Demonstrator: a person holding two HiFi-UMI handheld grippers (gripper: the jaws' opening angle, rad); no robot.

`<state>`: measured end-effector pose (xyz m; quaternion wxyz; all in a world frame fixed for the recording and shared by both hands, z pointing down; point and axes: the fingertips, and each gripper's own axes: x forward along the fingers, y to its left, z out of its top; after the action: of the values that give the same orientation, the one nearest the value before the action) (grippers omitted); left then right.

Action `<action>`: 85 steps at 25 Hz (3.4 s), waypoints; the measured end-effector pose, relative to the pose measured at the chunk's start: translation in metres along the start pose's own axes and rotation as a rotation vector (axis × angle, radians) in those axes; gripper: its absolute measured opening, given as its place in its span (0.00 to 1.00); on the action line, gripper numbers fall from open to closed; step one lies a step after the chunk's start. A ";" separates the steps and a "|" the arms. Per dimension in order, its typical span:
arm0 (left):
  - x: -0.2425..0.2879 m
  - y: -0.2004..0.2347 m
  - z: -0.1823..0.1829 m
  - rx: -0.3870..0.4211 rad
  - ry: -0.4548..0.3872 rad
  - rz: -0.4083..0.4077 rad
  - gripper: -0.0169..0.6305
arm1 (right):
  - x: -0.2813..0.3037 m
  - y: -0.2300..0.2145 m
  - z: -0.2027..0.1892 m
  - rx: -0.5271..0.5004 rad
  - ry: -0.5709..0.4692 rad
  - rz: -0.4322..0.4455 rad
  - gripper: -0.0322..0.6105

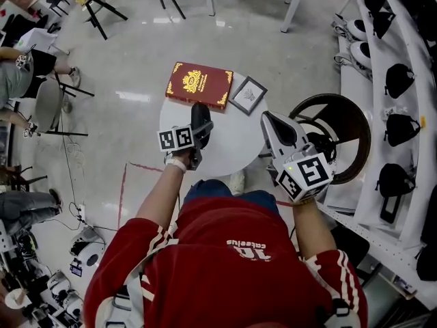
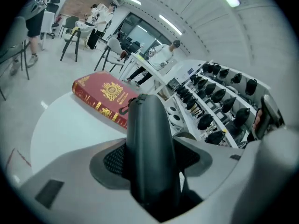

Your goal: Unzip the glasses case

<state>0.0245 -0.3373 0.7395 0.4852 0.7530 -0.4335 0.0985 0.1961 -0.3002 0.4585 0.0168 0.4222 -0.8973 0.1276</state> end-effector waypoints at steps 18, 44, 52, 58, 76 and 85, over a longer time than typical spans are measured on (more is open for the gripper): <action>-0.175 -0.125 0.148 0.172 -0.408 -0.382 0.46 | 0.044 0.086 0.067 -0.115 -0.082 0.074 0.07; -0.381 -0.181 0.241 0.366 -0.799 -0.472 0.46 | 0.053 0.219 0.138 -0.262 -0.289 0.097 0.07; -0.404 -0.178 0.235 0.336 -0.781 -0.523 0.46 | 0.054 0.262 0.120 -0.273 -0.253 0.165 0.13; -0.413 -0.196 0.226 0.354 -0.755 -0.580 0.46 | 0.060 0.289 0.101 -0.319 -0.205 0.193 0.19; -0.414 -0.240 0.205 0.366 -0.729 -0.661 0.46 | 0.076 0.320 0.072 -0.337 -0.129 0.197 0.19; -0.416 -0.243 0.201 0.356 -0.721 -0.668 0.46 | 0.074 0.324 0.068 -0.341 -0.141 0.203 0.10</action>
<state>-0.0997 -0.2326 0.2435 0.1744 0.9072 -0.2857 -0.2549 -0.0936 -0.1748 0.3334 0.0121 0.3287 -0.9427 -0.0552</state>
